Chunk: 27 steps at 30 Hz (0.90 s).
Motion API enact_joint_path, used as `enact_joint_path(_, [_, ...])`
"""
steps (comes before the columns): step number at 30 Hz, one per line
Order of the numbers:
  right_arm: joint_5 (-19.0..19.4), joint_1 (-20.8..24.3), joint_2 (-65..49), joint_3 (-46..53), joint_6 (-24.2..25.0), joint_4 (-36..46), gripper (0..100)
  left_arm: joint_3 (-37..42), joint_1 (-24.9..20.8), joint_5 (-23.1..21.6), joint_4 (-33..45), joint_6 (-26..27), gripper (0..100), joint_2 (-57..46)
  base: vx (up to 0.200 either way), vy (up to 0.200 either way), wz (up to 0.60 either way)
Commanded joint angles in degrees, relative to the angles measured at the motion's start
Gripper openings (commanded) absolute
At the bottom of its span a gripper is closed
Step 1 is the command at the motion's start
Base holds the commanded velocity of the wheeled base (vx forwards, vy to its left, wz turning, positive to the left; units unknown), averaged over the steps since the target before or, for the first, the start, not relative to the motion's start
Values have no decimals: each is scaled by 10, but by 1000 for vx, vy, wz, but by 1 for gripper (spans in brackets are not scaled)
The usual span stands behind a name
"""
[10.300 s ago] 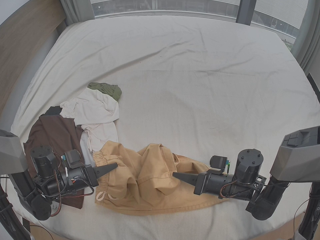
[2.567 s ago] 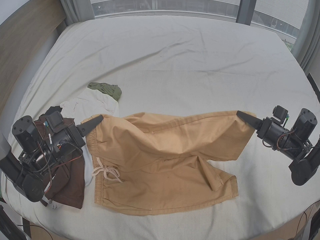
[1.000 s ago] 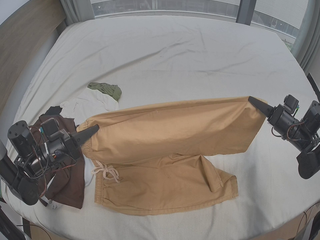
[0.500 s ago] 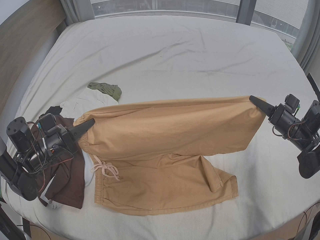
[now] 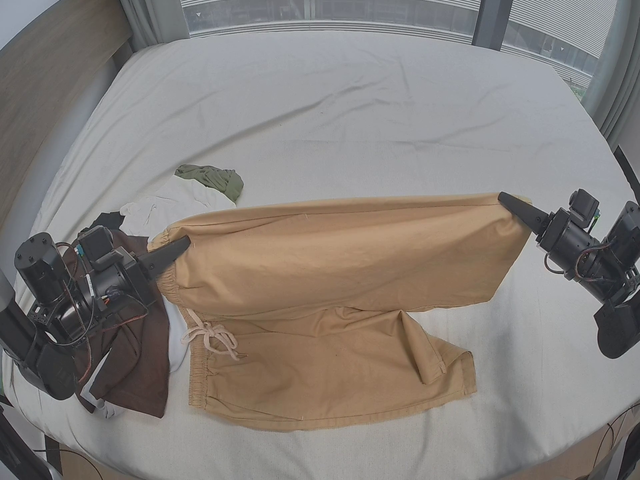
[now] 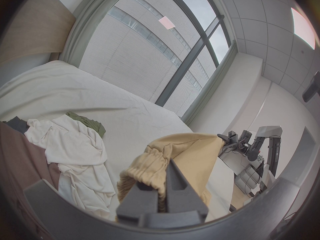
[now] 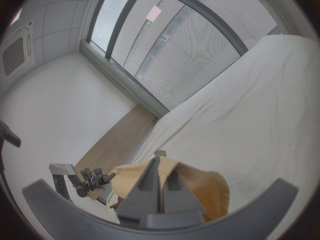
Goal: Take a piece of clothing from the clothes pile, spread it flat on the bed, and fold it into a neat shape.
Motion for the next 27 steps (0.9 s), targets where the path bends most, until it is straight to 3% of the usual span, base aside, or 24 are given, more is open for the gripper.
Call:
enact_joint_path(1, [1, 9, -3, 1, -1, 1, 0, -1, -3, 2, -2, 0, 0, -1, 0, 0, 0])
enact_joint_path(20, [0, 4, 12, -55, -11, 75, 0, -31, 0, 41, -1, -14, 0, 35, 0, 0, 0])
enact_joint_path(27, [0, 4, 51, -96, -11, 76, 0, -77, -1, 87, -2, -13, 0, 68, 0, 0, 0])
